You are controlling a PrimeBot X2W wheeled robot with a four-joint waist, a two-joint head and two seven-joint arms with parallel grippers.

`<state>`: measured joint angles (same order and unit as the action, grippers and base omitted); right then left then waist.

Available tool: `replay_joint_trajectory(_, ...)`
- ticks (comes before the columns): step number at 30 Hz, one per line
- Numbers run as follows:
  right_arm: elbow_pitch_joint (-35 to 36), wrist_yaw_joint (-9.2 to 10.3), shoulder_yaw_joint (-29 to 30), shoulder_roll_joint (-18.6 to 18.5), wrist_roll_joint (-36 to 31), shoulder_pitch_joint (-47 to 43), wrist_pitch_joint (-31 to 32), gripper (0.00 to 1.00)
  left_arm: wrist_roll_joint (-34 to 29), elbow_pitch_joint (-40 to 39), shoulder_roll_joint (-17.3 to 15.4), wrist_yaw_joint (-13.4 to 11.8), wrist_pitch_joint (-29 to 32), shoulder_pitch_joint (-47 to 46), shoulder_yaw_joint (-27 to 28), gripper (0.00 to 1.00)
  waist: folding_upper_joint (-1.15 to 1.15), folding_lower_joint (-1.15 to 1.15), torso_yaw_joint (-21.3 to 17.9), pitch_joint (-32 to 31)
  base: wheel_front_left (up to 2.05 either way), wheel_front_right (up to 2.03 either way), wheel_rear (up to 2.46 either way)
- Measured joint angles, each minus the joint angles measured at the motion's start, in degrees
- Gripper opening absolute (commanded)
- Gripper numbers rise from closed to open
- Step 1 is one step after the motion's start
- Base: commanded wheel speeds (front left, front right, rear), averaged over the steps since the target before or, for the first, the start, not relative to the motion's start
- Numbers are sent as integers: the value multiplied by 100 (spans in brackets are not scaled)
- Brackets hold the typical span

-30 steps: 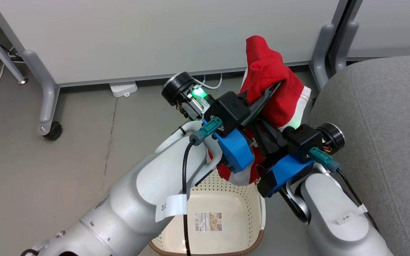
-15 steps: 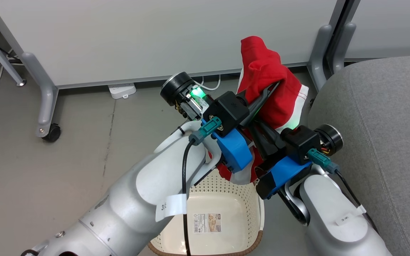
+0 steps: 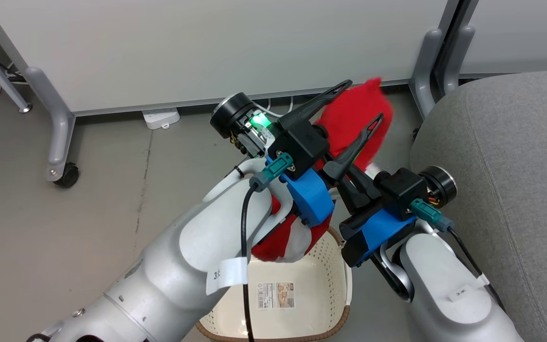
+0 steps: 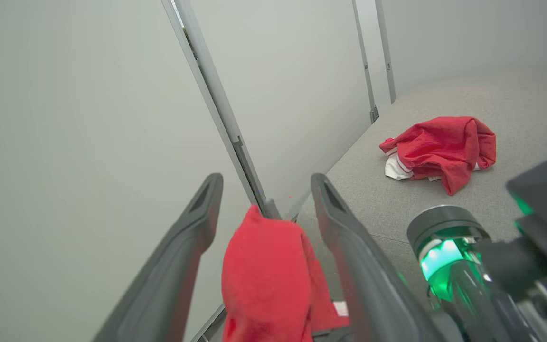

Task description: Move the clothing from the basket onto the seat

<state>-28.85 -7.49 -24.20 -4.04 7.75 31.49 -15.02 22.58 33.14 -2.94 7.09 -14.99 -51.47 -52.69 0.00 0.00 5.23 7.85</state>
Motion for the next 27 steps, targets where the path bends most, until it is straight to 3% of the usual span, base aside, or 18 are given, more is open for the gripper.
replay_joint_trajectory(12,47,0,82,-15,40,-23,0,0,-52,-7,2,0,0,0,63,100,0,0,-105,62,0,0,0)
replay_joint_trajectory(27,385,0,854,-75,-42,-22,0,0,-134,15,-16,0,-1,-36,35,100,0,0,-627,452,0,0,0)
